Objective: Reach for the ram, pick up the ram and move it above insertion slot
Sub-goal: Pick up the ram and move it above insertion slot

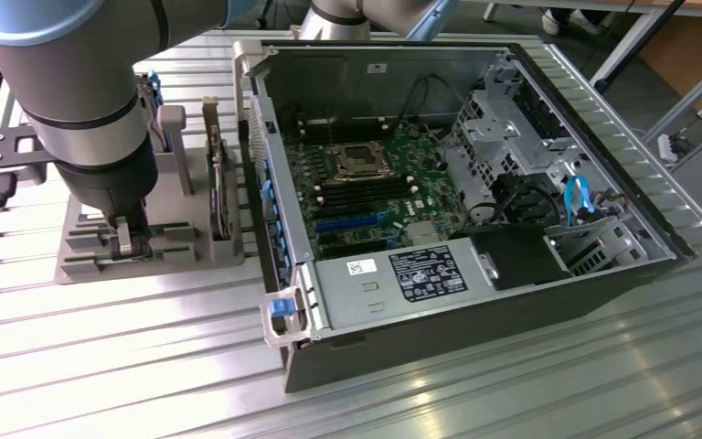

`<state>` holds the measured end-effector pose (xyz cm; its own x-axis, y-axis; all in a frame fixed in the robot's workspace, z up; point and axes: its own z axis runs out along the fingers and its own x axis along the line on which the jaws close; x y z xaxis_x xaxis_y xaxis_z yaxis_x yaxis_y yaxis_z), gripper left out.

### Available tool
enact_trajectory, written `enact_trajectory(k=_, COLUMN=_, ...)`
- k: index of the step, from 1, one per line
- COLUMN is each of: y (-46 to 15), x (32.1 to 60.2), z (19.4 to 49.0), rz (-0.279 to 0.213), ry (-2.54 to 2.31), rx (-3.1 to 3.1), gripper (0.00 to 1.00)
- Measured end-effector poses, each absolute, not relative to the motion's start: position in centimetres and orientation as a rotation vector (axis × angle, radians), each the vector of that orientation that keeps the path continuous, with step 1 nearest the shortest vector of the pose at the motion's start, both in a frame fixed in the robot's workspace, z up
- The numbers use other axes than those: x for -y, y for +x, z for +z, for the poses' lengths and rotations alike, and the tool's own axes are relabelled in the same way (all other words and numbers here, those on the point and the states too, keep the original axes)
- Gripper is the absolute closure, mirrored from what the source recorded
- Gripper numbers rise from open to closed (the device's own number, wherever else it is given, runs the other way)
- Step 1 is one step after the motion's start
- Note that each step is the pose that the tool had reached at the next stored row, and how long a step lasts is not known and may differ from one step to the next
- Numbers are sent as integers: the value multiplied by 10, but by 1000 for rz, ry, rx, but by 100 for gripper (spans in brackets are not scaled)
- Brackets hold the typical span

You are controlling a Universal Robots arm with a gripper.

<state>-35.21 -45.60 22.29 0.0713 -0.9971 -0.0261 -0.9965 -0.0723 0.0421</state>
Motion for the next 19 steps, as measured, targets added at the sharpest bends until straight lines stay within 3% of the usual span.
enact_trajectory(k=19, y=-352, x=456, z=212, rz=-75, ry=2290, rx=2131, gripper=70)
